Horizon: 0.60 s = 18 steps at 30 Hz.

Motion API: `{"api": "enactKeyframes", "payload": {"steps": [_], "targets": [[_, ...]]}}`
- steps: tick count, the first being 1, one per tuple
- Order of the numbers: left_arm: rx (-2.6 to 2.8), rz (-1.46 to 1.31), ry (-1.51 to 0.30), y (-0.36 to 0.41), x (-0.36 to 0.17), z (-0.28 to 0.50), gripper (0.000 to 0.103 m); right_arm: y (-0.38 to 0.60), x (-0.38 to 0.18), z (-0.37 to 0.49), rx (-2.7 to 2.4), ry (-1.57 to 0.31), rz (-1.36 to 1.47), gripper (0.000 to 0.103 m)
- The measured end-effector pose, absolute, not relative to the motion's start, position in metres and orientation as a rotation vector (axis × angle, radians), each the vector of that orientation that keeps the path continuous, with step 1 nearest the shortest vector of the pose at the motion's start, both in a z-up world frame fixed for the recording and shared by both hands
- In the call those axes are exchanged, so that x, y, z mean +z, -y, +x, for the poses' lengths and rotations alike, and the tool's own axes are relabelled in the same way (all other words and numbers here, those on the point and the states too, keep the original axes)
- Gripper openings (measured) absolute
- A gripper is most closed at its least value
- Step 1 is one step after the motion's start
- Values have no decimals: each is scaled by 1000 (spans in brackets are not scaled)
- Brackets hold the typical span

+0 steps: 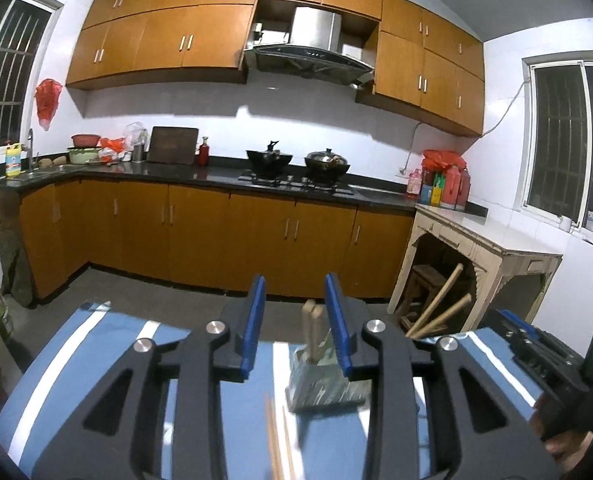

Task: Organize utensils
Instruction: 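Open both tools to release the chopsticks and pull back, then grasp a further wooden chopstick with each tool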

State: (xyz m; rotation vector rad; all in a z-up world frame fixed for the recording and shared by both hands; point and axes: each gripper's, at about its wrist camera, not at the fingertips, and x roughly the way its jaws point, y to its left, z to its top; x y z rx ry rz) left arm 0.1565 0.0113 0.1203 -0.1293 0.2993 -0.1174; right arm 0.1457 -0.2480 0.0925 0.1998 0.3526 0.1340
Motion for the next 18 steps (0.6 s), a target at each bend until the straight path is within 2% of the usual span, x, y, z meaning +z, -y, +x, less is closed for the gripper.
{"api": "enactKeyframes", "payload": {"steps": [5,14,18], "targets": [[-84,-111,-375,-26,86,137,36,258,44,132,90,-501,204,29],[-36,-82,-648,-33,-24,140,37,246,-54,134,95,-793,217,29],[-36,-85,-739,-34,-57,140,37,230,-71,135,120,-849,189,29]]}}
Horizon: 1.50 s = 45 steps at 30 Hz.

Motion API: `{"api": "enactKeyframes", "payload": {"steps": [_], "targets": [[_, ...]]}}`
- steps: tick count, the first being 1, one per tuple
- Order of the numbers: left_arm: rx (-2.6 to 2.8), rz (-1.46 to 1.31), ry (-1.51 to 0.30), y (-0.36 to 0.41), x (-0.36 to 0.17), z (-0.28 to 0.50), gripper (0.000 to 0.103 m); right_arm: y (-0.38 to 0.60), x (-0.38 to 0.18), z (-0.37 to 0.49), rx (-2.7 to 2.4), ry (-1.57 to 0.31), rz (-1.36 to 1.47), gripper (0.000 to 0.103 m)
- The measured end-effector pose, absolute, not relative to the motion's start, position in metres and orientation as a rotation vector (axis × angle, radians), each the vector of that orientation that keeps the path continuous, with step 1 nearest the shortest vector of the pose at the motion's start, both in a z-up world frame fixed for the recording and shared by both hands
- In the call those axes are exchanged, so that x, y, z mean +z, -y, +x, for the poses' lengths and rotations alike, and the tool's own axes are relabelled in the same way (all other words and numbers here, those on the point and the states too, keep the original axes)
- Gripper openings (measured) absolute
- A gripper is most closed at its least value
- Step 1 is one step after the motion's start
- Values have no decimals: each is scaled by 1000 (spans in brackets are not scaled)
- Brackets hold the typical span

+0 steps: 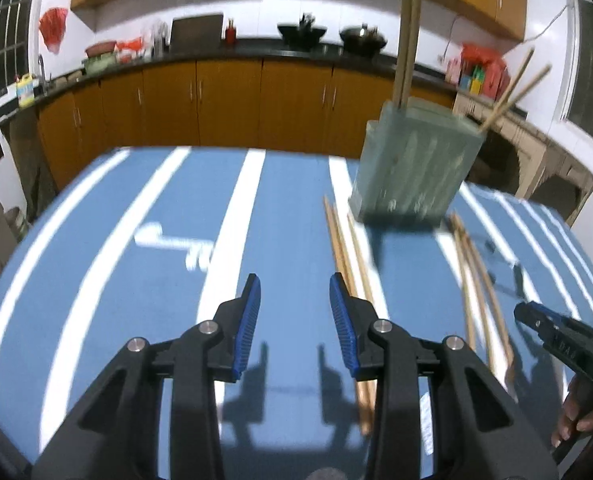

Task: Organize utensils
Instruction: 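Grasp a further wooden chopstick with each tool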

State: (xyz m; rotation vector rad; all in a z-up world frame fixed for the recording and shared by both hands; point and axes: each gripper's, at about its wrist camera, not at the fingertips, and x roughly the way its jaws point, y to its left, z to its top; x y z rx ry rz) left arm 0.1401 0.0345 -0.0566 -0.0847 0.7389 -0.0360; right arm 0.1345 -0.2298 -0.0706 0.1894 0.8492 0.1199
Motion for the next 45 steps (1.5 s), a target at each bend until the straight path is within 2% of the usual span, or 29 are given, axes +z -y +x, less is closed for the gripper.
{"api": "enactKeyframes", "payload": {"steps": [7,10,12,14,21,26,34,38,45], "targets": [[-54,-98,-788,-29,-73,143,37,217,-86,137,103,-893,125,27],[-67,-101,-801,-28,-76,147,36,214,-88,136,86,-887,92,22],[-79,-103,-814,-26,-78,149,36,217,-88,136,73,-888,93,12],[-92,-107,-827,-24,-79,150,36,221,-88,136,62,-890,97,8],[-158,-84,-870,-9,-91,152,35,243,-87,137,-11,-890,147,8],[-172,-67,-889,-3,-96,154,27,241,-88,138,-14,-887,130,8],[-180,-44,-909,5,-102,156,23,242,-87,137,-11,-887,133,8],[-143,-12,-908,7,-104,159,8,243,-87,137,-10,-887,125,8],[-47,-57,-917,-25,-103,180,8,260,-87,142,-57,-882,158,8]]}}
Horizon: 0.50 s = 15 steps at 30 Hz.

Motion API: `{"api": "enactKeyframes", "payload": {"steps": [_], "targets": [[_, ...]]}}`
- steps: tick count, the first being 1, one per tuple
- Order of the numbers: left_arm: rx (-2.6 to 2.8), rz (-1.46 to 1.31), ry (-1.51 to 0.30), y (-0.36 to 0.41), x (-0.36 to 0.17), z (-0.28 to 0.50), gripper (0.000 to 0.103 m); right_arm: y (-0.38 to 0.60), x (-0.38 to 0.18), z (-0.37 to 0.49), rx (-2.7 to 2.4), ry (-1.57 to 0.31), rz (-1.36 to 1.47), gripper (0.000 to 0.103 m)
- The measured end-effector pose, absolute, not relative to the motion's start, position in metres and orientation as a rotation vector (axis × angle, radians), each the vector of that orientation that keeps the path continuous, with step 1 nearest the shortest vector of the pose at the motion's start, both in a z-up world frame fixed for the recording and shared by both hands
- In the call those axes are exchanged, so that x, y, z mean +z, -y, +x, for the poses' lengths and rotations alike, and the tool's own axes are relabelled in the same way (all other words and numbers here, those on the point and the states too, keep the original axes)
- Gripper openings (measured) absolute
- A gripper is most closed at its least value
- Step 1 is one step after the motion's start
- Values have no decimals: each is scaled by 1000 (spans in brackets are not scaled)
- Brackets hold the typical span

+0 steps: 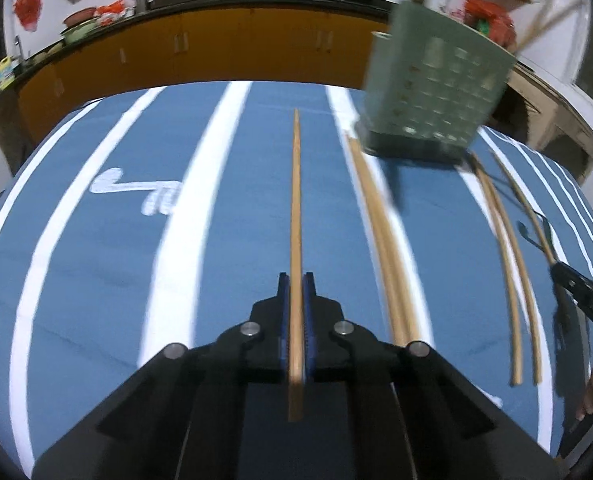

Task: Organize utensils
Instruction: 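Grasp a further wooden chopstick with each tool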

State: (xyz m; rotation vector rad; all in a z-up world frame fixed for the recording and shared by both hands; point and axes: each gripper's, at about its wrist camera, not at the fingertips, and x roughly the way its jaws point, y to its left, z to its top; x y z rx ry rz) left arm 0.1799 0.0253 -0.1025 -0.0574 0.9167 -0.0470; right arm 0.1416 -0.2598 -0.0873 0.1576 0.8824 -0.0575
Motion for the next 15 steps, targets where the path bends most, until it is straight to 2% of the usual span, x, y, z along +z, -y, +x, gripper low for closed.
{"api": "enactKeyframes", "payload": {"steps": [15], "targets": [[-61,-41,-901,-34,-103,180,9,260,-88,142,-55,-883,134,8]]}}
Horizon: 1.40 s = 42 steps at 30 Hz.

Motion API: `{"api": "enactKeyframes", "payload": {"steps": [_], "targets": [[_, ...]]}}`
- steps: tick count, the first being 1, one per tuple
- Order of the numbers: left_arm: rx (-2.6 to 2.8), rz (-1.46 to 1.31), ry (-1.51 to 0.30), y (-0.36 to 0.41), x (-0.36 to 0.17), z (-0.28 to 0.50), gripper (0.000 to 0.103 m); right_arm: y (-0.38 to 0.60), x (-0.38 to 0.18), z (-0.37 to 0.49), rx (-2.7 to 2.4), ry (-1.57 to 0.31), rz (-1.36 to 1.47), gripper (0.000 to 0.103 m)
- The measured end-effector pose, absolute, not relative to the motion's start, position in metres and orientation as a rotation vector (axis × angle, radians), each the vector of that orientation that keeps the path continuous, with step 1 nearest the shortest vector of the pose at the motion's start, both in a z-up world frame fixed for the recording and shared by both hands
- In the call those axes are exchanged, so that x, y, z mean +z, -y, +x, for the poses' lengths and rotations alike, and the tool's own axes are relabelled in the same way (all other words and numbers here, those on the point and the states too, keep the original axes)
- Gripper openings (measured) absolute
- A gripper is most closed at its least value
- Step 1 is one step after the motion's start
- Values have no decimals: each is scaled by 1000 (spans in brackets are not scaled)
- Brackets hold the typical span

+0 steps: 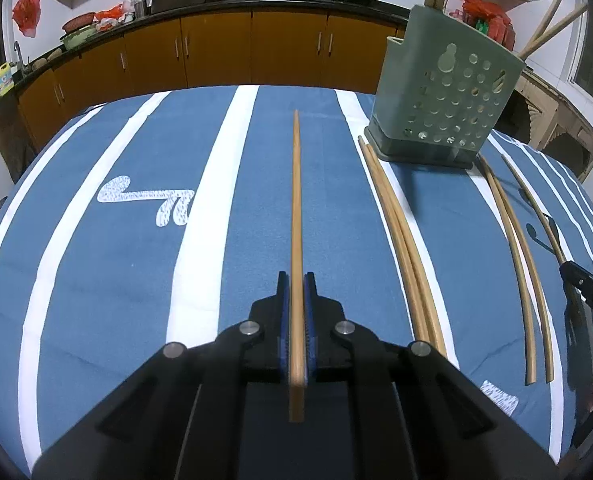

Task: Organize utensils
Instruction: 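Grasp a further wooden chopstick with each tool, then lift both held chopsticks upright toward the green holder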

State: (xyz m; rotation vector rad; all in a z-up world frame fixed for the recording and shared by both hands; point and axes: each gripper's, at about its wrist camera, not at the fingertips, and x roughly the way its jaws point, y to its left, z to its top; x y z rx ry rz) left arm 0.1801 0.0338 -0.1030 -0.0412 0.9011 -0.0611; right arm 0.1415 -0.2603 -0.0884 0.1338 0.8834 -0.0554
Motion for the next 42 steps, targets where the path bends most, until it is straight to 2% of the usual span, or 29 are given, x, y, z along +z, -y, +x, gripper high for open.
{"api": "enactKeyframes", "payload": {"steps": [35,42], "targets": [[-73,-41,-904,-34,-103,175,8,262,-87,130,-30,-881,152,8],[-80,-54,-914,-39,-97,166,8,262,-70,122,-22,-819,140,8]]}}
